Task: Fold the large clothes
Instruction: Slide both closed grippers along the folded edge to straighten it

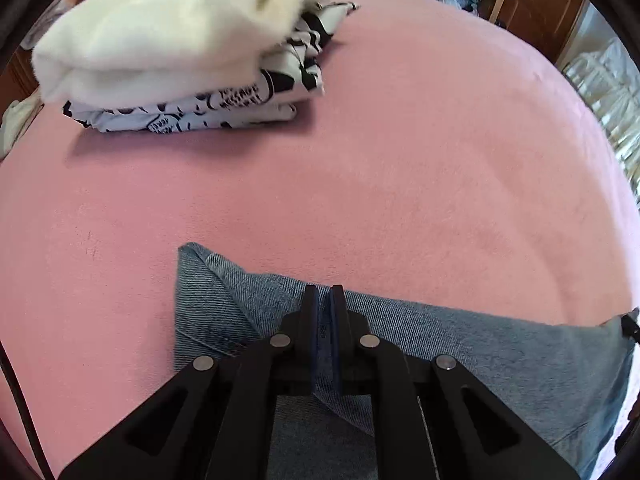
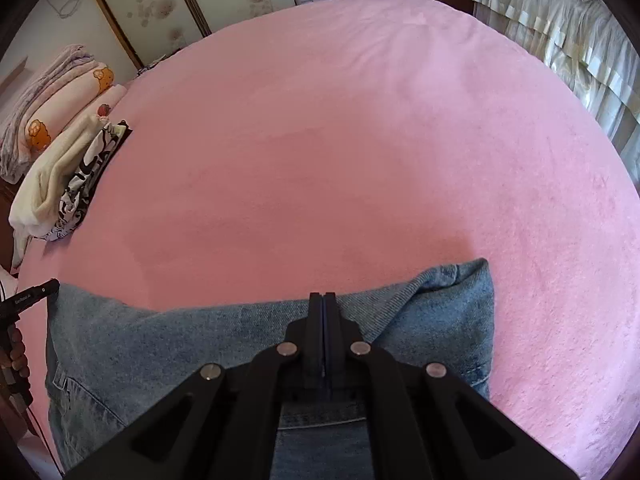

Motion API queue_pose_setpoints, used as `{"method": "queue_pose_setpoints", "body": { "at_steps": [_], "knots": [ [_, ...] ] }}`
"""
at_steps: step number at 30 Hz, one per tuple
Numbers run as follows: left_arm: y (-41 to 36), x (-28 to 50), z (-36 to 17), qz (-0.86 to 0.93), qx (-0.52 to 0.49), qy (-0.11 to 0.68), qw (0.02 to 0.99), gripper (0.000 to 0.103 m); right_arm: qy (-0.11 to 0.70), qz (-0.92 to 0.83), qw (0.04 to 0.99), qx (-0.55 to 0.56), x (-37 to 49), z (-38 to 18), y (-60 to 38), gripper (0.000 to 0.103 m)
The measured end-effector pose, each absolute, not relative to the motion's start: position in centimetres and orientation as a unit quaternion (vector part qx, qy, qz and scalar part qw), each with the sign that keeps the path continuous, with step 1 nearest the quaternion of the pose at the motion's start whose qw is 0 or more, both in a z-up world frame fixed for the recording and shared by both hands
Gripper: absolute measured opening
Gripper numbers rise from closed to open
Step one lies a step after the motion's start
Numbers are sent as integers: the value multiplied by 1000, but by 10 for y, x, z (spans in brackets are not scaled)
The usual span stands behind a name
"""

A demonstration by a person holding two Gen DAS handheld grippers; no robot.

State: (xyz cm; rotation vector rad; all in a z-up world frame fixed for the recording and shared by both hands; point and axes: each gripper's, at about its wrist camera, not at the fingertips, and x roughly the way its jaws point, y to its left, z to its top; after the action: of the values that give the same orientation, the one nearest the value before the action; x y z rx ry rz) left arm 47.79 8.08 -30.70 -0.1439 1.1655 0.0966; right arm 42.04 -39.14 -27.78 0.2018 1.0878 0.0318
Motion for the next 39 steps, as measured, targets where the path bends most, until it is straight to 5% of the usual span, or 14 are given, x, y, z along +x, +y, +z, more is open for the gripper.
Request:
{"method": "queue_pose_setpoints", "body": {
  "at_steps": [23,39],
  "knots": [
    [108,484,-330,49,-95,543,833,2,488,-13,852,192,411,-301,-450,0],
    [108,478,-294,72,-85,529,841,6,496,-24,857,137,405,-261,-428,0]
  ]
}}
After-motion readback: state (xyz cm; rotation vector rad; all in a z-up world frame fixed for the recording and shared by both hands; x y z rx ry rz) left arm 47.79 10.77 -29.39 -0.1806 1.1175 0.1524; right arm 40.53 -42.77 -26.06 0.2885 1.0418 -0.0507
